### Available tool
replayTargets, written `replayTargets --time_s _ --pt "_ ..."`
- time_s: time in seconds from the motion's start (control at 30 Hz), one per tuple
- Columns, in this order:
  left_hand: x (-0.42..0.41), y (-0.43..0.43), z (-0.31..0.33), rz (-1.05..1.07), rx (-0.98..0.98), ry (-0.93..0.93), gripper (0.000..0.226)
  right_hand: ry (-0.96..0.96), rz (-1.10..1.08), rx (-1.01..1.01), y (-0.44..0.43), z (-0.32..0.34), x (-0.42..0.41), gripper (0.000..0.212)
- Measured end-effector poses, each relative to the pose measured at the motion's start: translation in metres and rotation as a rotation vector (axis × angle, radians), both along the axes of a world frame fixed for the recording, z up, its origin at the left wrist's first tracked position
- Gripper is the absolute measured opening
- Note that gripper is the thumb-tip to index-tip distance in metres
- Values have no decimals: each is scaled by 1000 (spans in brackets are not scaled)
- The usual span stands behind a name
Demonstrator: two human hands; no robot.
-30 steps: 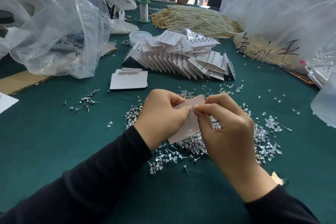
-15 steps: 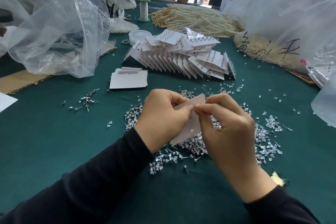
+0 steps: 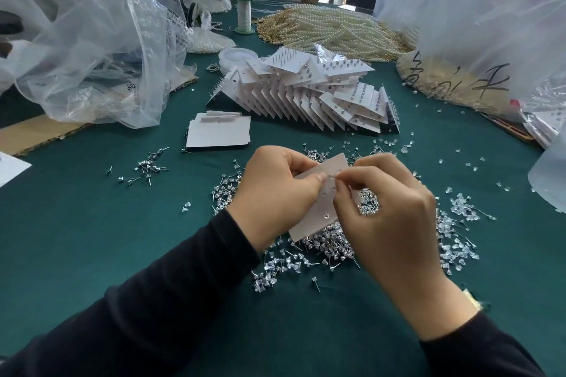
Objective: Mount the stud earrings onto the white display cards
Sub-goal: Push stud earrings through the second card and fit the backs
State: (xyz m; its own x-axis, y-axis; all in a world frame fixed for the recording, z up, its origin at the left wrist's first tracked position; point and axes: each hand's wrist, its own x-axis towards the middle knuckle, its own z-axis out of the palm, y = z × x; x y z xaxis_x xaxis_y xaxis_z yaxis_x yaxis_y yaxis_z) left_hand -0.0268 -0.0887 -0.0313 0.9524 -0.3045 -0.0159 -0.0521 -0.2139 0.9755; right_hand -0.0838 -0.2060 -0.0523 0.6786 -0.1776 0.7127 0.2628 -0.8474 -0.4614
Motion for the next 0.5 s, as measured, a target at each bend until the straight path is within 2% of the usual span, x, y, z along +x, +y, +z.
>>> replayTargets --time_s 0.27,0.5 --pt "-2 -2 -1 7 53 -58 21 26 0 80 1 1 0 9" --pt "-2 -2 -3 21 65 -93 9 50 13 70 2 0 0 8"
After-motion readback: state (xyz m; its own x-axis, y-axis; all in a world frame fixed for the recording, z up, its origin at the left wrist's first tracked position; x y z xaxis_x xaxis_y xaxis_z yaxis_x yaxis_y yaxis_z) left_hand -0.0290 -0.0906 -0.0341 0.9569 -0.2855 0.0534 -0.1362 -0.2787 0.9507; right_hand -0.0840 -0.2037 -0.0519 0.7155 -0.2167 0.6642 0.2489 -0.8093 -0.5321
